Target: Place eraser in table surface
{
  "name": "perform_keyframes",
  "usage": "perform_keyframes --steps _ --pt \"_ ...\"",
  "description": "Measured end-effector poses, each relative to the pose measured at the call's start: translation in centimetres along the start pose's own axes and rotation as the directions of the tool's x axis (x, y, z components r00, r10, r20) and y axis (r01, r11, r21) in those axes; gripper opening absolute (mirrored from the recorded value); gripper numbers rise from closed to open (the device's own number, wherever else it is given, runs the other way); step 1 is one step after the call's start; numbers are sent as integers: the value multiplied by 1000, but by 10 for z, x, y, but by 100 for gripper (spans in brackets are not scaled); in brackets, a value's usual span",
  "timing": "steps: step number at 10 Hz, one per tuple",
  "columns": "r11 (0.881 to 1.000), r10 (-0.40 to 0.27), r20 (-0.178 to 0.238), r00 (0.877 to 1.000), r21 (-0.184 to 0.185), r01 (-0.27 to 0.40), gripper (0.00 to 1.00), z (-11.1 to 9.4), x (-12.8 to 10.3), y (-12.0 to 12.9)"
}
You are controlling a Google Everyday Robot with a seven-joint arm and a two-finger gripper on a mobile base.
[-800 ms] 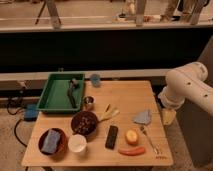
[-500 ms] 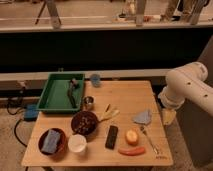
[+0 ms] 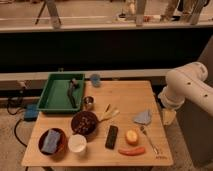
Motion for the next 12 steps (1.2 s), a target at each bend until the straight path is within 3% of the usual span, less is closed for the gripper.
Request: perform_keyframes --steps 6,9,12 --pt "1000 -12 -5 1000 2 12 80 1 -1 1" --pt "993 -117 -28 993 10 117 80 3 -27 2" --pt "984 -174 -49 983 11 175 80 4 -38 4"
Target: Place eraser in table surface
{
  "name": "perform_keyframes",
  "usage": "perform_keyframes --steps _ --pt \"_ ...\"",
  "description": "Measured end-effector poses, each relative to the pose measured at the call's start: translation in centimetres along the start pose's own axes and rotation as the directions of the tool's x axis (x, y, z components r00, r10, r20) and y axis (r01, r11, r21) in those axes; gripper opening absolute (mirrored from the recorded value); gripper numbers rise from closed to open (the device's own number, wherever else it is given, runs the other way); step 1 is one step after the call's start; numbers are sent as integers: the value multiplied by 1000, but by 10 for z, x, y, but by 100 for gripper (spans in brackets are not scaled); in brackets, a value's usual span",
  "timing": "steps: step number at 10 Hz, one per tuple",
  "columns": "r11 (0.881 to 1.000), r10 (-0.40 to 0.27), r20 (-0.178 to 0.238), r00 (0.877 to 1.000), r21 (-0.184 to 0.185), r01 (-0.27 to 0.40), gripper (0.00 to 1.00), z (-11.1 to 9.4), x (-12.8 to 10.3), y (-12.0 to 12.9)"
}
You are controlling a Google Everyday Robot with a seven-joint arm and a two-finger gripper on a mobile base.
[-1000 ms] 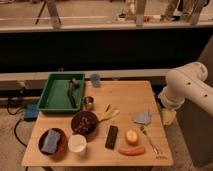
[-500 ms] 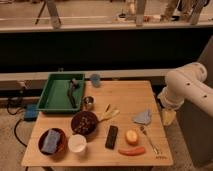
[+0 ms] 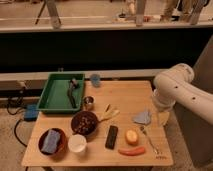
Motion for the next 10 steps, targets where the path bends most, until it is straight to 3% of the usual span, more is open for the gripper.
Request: perform_keyframes --steps 4,7,9,10 --pt "991 -133 -30 991 9 133 80 -2 -32 -4" --pt "981 -192 -43 980 20 193 80 -1 -45 -4" --pt "968 -249 -49 967 28 251 80 -1 -66 -5" --pt "954 -297 -56 953 34 299 80 -1 -79 -7"
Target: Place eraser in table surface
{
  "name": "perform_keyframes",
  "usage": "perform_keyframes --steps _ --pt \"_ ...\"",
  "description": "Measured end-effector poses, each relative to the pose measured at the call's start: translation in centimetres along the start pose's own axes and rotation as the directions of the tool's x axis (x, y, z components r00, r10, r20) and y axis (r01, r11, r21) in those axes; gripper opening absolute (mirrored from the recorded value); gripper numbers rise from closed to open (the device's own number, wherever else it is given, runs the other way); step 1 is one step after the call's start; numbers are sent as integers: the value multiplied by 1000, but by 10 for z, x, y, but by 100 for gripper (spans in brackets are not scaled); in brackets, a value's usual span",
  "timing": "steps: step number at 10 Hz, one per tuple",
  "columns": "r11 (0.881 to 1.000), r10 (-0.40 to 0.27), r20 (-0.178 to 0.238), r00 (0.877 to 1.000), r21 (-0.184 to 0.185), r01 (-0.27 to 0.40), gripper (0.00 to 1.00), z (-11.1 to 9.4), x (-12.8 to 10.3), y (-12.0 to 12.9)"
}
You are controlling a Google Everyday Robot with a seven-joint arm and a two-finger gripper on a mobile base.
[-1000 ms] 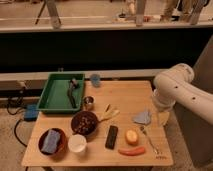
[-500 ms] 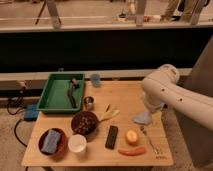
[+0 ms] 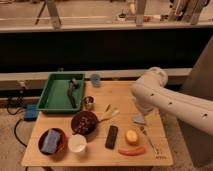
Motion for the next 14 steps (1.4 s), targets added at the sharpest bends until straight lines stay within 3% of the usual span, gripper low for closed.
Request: perform_keyframes --steps 3,8,14 --pt "997 -72 -7 997 18 72 80 2 -10 -2" --pt "975 -215 -17 977 49 215 80 6 -39 -12" --pt "923 -376 -19 926 82 376 80 16 -70 -20"
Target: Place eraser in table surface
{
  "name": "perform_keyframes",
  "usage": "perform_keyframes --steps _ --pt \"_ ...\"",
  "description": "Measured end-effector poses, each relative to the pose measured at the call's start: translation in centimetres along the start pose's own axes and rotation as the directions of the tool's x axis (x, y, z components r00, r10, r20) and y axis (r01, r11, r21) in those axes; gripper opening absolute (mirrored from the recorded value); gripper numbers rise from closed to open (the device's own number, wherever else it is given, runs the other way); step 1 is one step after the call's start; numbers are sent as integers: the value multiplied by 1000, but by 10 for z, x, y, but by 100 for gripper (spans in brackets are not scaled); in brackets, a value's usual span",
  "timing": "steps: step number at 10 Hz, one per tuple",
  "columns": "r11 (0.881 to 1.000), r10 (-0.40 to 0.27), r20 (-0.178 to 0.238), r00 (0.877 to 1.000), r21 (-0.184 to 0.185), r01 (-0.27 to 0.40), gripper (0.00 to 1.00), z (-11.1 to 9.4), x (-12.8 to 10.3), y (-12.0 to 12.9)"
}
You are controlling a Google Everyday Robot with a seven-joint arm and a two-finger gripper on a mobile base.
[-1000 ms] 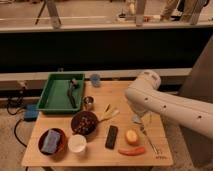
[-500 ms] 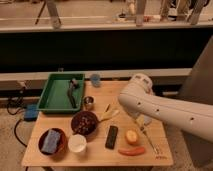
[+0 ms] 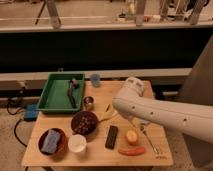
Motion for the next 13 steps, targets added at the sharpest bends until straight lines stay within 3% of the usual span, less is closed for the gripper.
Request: perform_keyframes --steps 6,10,13 --pt "988 -147 5 989 36 147 80 20 -18 -12" --pt "969 -239 11 971 61 238 80 34 -25 -24" --pt "962 -261 24 965 85 258 80 46 -27 -25"
